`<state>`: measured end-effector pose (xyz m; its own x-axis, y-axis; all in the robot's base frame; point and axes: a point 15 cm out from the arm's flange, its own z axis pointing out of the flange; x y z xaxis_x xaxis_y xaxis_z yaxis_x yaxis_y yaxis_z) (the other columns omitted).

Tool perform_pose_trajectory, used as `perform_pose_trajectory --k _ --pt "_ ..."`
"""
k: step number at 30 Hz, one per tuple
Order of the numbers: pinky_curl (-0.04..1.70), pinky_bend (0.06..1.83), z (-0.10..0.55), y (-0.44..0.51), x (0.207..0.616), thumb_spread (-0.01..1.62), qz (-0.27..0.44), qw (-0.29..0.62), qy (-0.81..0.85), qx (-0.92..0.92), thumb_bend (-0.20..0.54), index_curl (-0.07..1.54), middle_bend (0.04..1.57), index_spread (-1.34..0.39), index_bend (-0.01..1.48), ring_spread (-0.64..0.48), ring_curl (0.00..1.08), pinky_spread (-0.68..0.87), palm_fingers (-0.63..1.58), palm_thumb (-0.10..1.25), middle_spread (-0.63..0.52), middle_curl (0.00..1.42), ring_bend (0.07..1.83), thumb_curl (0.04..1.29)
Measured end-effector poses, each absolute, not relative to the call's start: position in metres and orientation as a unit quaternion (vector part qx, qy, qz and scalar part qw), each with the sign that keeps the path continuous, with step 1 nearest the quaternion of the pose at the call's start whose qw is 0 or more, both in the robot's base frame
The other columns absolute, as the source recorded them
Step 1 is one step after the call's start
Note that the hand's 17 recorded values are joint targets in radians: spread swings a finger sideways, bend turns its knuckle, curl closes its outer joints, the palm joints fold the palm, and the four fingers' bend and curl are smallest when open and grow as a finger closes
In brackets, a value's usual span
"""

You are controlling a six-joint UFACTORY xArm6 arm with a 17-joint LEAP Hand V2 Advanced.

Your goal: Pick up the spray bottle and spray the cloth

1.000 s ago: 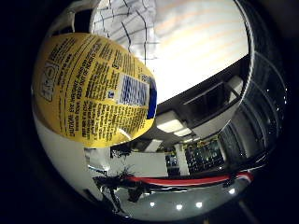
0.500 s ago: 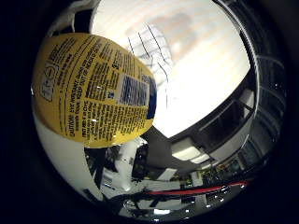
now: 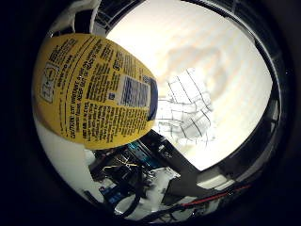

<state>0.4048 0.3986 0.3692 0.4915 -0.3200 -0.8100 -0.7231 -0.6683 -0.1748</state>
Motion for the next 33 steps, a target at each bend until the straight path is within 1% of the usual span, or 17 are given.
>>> perform_pose_trajectory --k 6,14,20,26,30,33 --pt "1.28 1.0 0.354 0.417 0.418 0.26 0.427 0.302 0.301 -0.798 -0.022 0.78 1.38 -0.23 1.17 -0.17 0.63 -0.23 1.17 1.05 -0.1 0.68 1.49 0.96" --pt "1.28 1.0 0.29 0.437 0.421 0.25 0.459 0.305 0.283 -0.785 -0.021 0.78 1.38 -0.23 1.17 -0.17 0.63 -0.23 1.17 1.05 -0.1 0.68 1.49 0.96" --pt "1.28 1.0 0.233 0.446 0.435 0.23 0.449 0.305 0.301 -0.784 -0.021 0.78 1.38 -0.22 1.17 -0.17 0.63 -0.23 1.17 1.04 -0.1 0.68 1.49 0.96" --pt "1.28 1.0 0.195 0.457 0.44 0.22 0.428 0.31 0.297 -0.795 -0.022 0.77 1.38 -0.22 1.18 -0.17 0.63 -0.23 1.17 1.04 -0.1 0.68 1.49 0.96" --pt "1.28 1.0 0.169 0.457 0.437 0.2 0.431 0.305 0.293 -0.797 -0.023 0.77 1.38 -0.22 1.18 -0.17 0.63 -0.23 1.17 1.04 -0.1 0.68 1.49 0.95" --pt "1.27 0.99 0.152 0.456 0.446 0.2 0.418 0.31 0.301 -0.799 -0.023 0.77 1.38 -0.22 1.18 -0.17 0.63 -0.23 1.17 1.04 -0.1 0.68 1.49 0.95"
